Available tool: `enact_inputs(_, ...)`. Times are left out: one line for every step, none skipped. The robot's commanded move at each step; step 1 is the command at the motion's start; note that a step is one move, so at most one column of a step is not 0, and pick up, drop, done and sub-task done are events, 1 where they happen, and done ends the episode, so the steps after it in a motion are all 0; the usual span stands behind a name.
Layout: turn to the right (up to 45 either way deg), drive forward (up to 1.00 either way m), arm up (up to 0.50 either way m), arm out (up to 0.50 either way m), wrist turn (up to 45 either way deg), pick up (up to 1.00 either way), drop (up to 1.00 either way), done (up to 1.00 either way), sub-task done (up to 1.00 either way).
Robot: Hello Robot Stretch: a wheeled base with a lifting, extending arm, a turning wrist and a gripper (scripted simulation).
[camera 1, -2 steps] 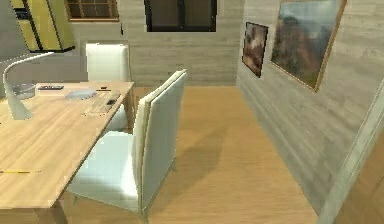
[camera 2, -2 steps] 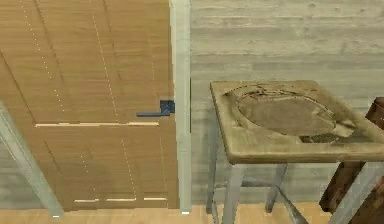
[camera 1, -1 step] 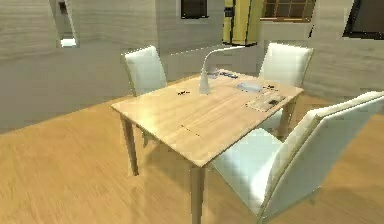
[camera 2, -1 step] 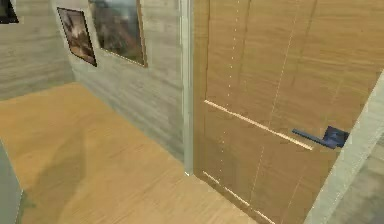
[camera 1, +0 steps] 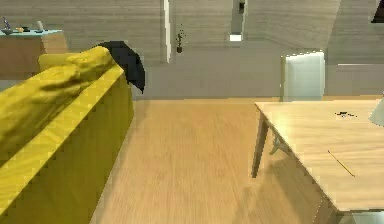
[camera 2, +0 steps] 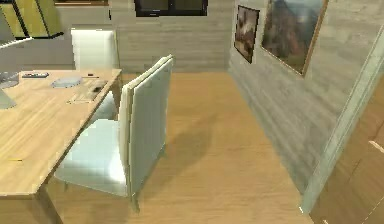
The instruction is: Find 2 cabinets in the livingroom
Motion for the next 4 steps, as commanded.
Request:
enact_inputs(0.0,1.0,0.0,0.0,0.0,0.0,0.0,0.0,0.0)
enact_inputs(0.0,1.0,0.0,0.0,0.0,0.0,0.0,0.0,0.0)
enact_inputs(0.0,0.85,0.0,0.0,0.0,0.0,0.0,0.0,0.0)
enact_inputs(-42.0,0.0,0.0,0.0,0.0,0.0,0.0,0.0,0.0)
